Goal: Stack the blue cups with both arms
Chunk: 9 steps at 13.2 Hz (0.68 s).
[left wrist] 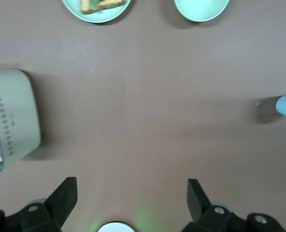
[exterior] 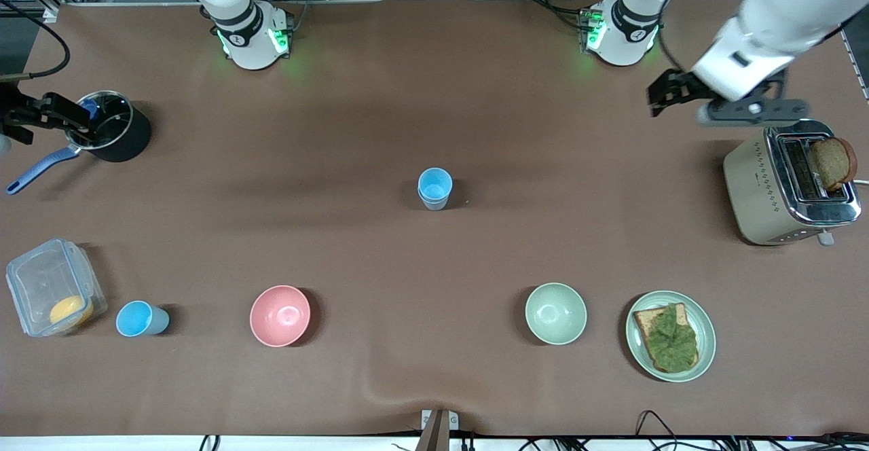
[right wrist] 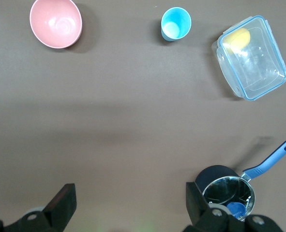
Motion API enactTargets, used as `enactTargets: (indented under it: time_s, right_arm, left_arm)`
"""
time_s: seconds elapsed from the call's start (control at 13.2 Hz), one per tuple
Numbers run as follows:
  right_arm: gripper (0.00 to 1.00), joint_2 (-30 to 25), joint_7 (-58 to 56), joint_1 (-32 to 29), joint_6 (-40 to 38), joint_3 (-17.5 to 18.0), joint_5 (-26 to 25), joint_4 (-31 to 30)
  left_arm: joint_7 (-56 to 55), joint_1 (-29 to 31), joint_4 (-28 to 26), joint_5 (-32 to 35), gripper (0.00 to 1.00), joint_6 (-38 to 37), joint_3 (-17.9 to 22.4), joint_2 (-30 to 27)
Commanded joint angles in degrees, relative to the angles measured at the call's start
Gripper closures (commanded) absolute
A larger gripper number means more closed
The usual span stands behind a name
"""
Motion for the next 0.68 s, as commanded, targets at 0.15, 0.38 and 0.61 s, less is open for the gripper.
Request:
enactTargets:
  time_s: [0.15, 0.38, 0.61]
  right_arm:
    - [0.0, -0.3, -0.47, -0.7, 0.08, 0.44, 0.5, -0.15]
    - [0.0, -0.3, -0.47, -0.7, 0.08, 0.44, 0.5, -0.06]
    - [0.0, -0.3, -0.47, -0.88, 0.08, 0.53, 0.5, -0.06]
  left_arm:
    - [8.52, 3.18, -0.89, 1.33, 0.0, -2.78, 1.95, -3.94]
    - [8.7, 4.5, -0.8, 1.33, 0.0, -3.92, 2.4, -4.12]
    - [8.96, 4.68, -0.45, 1.33, 0.0, -4.28, 3.19, -4.12]
